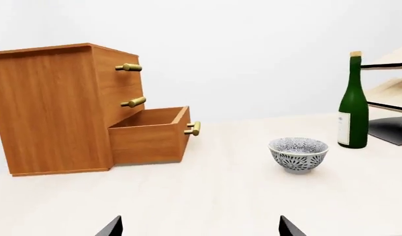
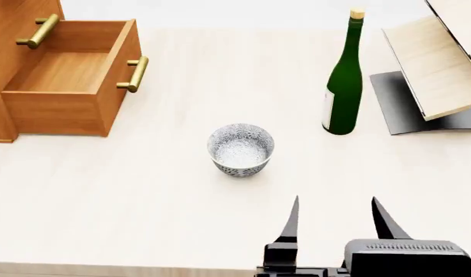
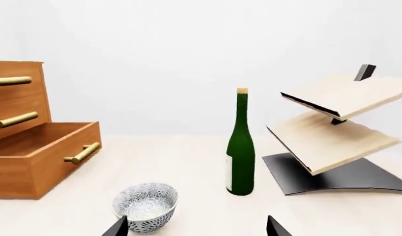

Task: Put the bowl in the bottom drawer of the cabinet and close it.

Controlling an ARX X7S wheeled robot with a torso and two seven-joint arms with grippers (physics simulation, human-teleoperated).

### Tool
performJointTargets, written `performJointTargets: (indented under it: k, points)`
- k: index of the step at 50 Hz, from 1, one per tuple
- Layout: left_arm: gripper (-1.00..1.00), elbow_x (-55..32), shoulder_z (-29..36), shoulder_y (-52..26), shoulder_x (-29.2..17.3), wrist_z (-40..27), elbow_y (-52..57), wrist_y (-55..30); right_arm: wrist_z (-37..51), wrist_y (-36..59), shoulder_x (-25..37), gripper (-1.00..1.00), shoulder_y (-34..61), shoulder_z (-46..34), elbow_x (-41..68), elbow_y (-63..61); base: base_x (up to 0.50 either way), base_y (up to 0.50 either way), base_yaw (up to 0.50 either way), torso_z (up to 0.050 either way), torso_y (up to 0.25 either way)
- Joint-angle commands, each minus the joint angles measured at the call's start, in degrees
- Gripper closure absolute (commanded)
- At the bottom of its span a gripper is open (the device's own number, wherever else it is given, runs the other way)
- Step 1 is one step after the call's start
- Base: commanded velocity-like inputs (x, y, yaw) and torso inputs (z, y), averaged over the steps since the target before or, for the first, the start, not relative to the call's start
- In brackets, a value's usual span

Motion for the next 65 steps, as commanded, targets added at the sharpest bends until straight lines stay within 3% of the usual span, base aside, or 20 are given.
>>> performJointTargets:
  k: [1, 17, 24, 65]
  points:
    - [-1.0, -0.32, 0.77, 2.13, -0.97, -1.67, -1.69, 4.1, 1.64, 13.82, 1.5, -1.0, 6.12, 2.59, 4.66, -12.71, 0.0, 0.0, 0.0, 0.0, 0.0]
    - [-1.0, -0.42, 1.84, 2.2, -2.05, -2.34, -1.9, 4.41, 3.88, 21.11, 1.93, -1.0, 13.59, 4.38, 7.17, -15.37, 0.0, 0.0, 0.0, 0.0, 0.0]
    - [-1.0, -0.31, 2.13, 2.14, -2.38, -2.79, -1.95, 4.36, 4.26, 19.87, 2.1, -1.0, 13.46, 4.3, 6.97, -15.27, 0.0, 0.09, 0.0, 0.0, 0.0]
    - [-1.0, -0.3, 3.75, 1.84, -3.98, -4.9, -1.36, 3.63, 5.33, 18.42, 2.51, -1.0, 13.0, 3.91, 8.86, -13.76, 0.0, 0.5, 0.0, 0.0, 0.0]
